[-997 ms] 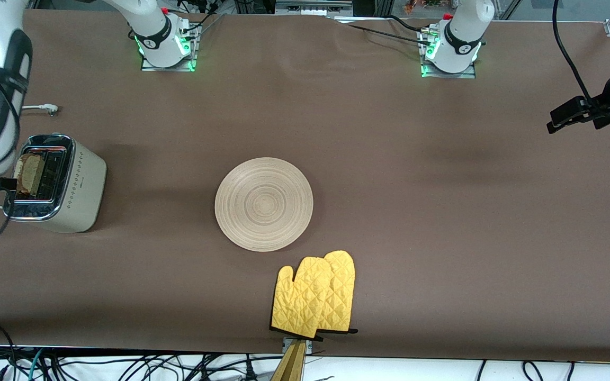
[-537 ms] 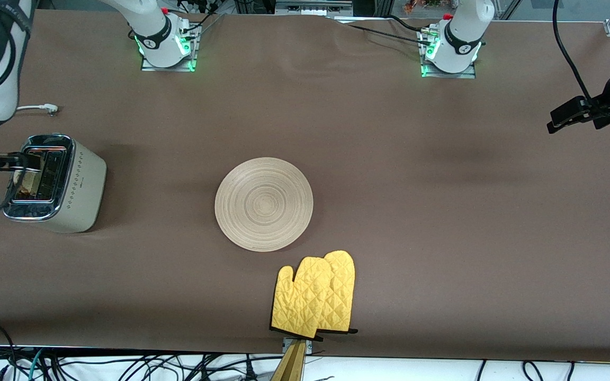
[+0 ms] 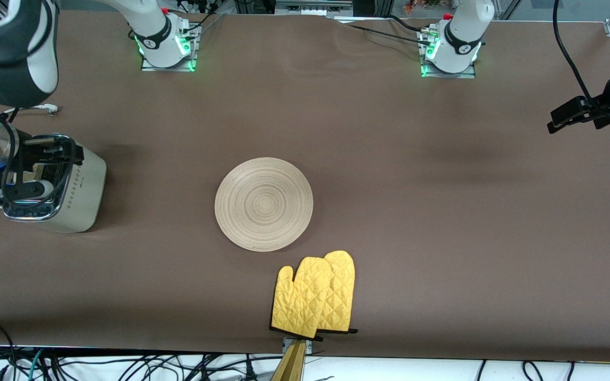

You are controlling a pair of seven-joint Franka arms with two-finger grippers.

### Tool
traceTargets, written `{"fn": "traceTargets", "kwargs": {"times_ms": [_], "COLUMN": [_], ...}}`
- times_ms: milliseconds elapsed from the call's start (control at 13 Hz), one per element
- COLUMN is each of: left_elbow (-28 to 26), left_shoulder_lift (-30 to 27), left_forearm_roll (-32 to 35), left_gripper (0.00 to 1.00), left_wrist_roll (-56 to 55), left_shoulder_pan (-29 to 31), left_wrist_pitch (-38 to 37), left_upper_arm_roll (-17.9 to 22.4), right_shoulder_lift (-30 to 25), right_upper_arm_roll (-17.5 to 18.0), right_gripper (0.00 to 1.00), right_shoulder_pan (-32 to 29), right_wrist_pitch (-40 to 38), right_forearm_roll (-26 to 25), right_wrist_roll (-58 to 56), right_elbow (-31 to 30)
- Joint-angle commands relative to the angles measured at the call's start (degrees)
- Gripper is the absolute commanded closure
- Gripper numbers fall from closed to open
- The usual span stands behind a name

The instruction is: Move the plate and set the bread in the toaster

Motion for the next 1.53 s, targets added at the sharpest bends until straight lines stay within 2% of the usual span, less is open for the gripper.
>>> {"fn": "traceTargets", "kwargs": {"times_ms": [0, 153, 383, 614, 767, 844, 997, 1457], "left_elbow": [1.65, 1.74, 2.18, 2.18, 2.27, 2.27, 2.27, 2.53], "left_shoulder_lift": [0.69, 0.60, 0.60, 0.60, 0.60, 0.60, 0.60, 0.60], "left_forearm_roll": [0.22, 0.40, 0.40, 0.57, 0.57, 0.66, 0.75, 0.75], "left_gripper": [0.00, 0.00, 0.00, 0.00, 0.00, 0.00, 0.00, 0.00], "left_wrist_roll": [0.02, 0.11, 0.02, 0.11, 0.11, 0.11, 0.11, 0.11], "left_shoulder_pan": [0.41, 0.50, 0.93, 0.93, 0.93, 0.93, 0.93, 0.93], "left_wrist_pitch": [-0.83, -0.83, -0.83, -0.92, -0.92, -0.92, -0.92, -0.92], "left_upper_arm_roll": [-0.23, -0.14, -0.14, -0.05, -0.14, -0.14, -0.14, -0.05], "right_shoulder_lift": [-5.81, -7.65, -10.63, -15.03, -17.14, -17.15, -16.98, -15.22], "right_upper_arm_roll": [12.04, 14.87, 16.63, 20.85, 23.57, 23.75, 23.93, 23.41], "right_gripper": [0.00, 0.00, 0.00, 0.00, 0.00, 0.00, 0.00, 0.00], "right_shoulder_pan": [-10.24, -13.93, -17.63, -21.06, -21.33, -21.94, -24.66, -25.73], "right_wrist_pitch": [0.70, 1.05, 2.46, 3.33, 2.72, 2.90, 3.16, 3.07], "right_forearm_roll": [-0.99, -1.26, -1.43, -6.33, -7.06, -7.06, -6.44, -5.57], "right_wrist_roll": [-0.07, 0.11, -0.07, 1.33, 11.73, 13.62, 6.92, 4.77], "right_elbow": [-4.63, -5.24, -6.57, -10.16, -12.36, -12.54, -12.72, -12.55]}}
